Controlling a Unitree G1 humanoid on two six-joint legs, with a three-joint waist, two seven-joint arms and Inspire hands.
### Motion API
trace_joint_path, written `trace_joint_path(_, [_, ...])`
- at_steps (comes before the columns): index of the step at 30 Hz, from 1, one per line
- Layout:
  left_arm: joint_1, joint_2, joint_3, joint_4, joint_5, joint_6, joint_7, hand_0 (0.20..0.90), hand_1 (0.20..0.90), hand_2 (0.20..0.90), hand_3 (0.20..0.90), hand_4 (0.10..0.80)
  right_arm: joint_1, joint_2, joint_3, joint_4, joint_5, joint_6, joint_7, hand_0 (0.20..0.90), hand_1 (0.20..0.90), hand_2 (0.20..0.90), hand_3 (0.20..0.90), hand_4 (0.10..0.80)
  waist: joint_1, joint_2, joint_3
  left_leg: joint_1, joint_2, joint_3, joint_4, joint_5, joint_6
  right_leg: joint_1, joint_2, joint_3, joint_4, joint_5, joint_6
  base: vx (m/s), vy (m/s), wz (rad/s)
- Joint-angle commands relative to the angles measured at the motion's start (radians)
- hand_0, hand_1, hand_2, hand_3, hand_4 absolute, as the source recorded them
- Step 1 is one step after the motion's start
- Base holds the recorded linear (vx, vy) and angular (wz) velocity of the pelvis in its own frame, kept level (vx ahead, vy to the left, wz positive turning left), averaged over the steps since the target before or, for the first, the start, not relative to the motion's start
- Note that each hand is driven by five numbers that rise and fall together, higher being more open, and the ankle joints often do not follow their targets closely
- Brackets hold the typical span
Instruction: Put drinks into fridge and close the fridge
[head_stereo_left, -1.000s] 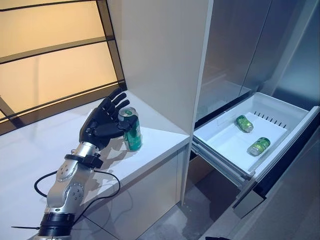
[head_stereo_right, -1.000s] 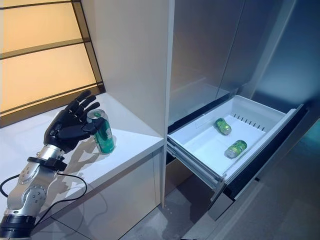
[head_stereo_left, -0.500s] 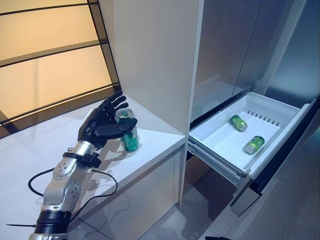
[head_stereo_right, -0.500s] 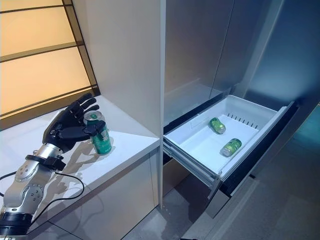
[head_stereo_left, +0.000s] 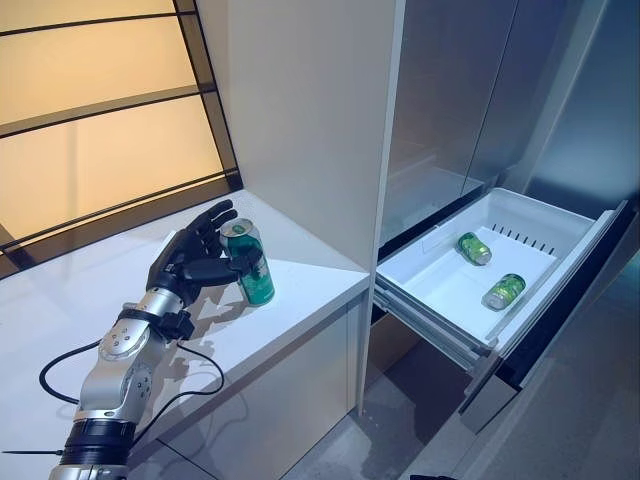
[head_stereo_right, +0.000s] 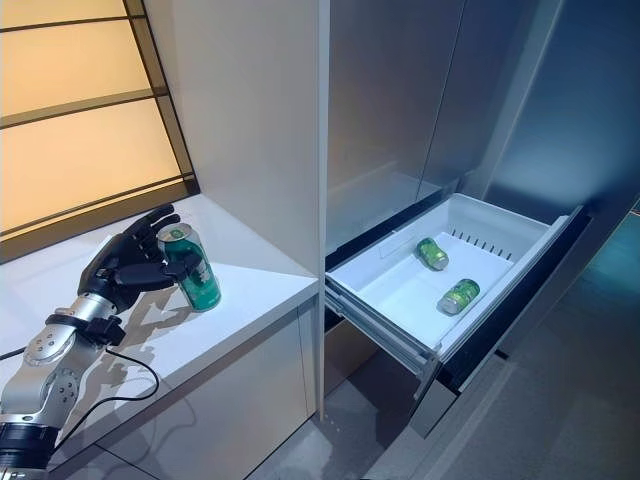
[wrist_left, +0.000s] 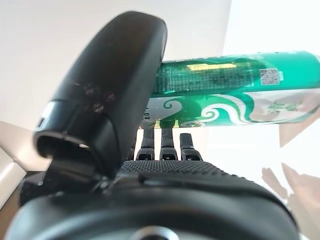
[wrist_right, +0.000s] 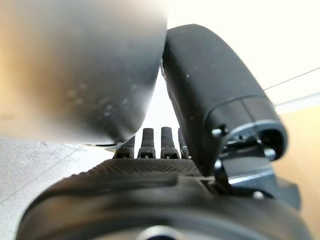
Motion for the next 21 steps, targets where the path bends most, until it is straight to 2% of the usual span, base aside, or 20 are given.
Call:
trace_joint_path(1, [-0.16,0.061,0.089,-0.006,-0.047,-0.085,0.047,0.9,0.9,0.9,0.9,0.8,-0.016,0.003,0.032,0.042,-0.022,0.001,0.046,0.9,0.9,0.9,0.9,0.8,-0.006,-0.025,-0.006,-0.001,-0.048,0.099,0.003,-0.042,0.038,0.02,0.009,0.044,0.032,-0.053,0.003,0.0,0.0,0.0])
trace_joint_path(9, [-0.189,0.039,0.072,-0.021,-0.071,-0.075,0.013,0.9,0.9,0.9,0.9,0.8,-0.017,0.009,0.037,0.041,-0.018,0.004,0.042,0.9,0.9,0.9,0.9,0.8,-0.011,-0.026,-0.009,0.0,-0.049,0.101,0.003,-0.044,0.039,0.02,0.009,0.045,0.037,-0.056,0.003,0.0,0.0,0.0])
trace_joint_path(21, [-0.247,0.068,0.056,0.008,-0.116,-0.044,0.012,0.9,0.9,0.9,0.9,0.8,-0.015,0.003,0.036,0.05,-0.02,0.002,0.042,0.9,0.9,0.9,0.9,0.8,-0.03,-0.018,-0.013,0.005,-0.049,0.116,0.004,-0.048,0.04,0.018,0.009,0.06,0.038,-0.055,0.006,0.007,0.001,-0.04])
